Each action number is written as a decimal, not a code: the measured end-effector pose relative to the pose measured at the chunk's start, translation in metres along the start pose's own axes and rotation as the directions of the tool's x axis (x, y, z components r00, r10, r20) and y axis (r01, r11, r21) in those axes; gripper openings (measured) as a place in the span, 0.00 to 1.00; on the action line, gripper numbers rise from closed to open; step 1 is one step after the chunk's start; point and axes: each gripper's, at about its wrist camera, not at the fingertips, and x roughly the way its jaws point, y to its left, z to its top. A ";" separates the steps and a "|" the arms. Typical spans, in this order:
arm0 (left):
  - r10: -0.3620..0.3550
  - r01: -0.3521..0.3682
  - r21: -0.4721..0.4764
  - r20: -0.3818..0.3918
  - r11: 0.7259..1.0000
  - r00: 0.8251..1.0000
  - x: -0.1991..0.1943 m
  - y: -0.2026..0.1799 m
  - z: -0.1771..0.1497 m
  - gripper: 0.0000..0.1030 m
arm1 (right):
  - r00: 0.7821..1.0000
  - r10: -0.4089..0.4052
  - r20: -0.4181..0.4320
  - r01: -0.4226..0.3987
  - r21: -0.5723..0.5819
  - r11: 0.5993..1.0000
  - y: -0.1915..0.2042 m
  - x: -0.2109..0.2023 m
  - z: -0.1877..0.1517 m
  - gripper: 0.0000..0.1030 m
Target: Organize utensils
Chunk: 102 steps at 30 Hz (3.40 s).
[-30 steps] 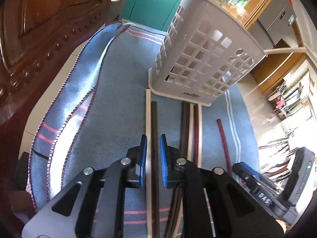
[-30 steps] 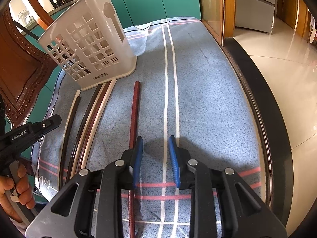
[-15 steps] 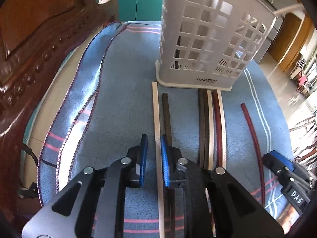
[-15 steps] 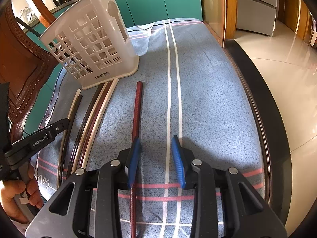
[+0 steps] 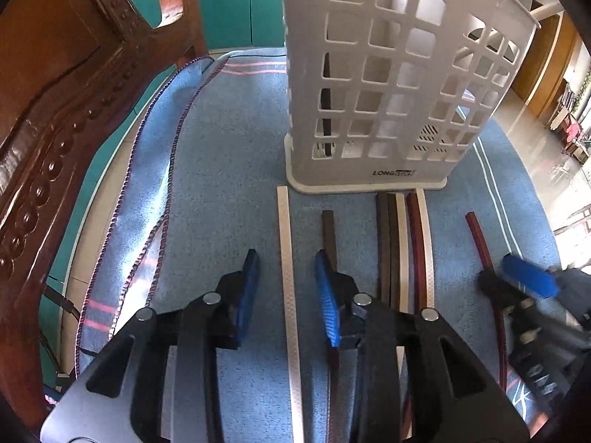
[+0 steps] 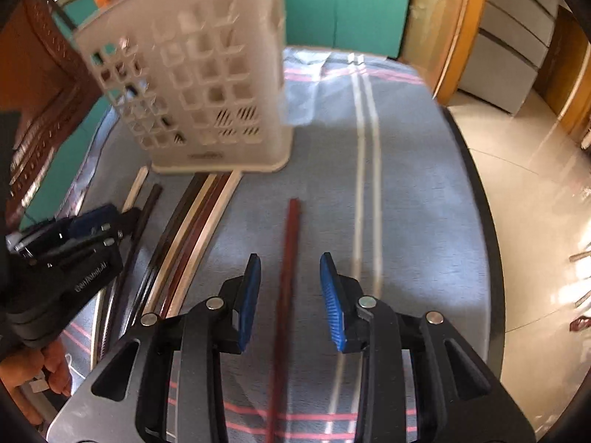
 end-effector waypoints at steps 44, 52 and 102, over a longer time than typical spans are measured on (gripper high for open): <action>0.066 0.244 -0.240 0.827 0.940 0.558 -0.227 0.030 0.078 0.06 | 0.621 0.189 0.760 -0.259 -0.028 0.965 -0.042 -0.251 0.101 0.06; 0.040 0.181 -0.200 0.769 0.963 0.638 -0.173 0.020 0.076 0.07 | 0.726 0.212 0.655 -0.252 -0.033 0.967 -0.022 -0.171 0.118 0.06; -0.104 0.167 -0.154 0.352 0.974 0.930 -0.105 0.034 -0.026 0.64 | 0.985 0.171 0.034 -0.173 0.072 0.982 0.024 0.003 -0.009 0.26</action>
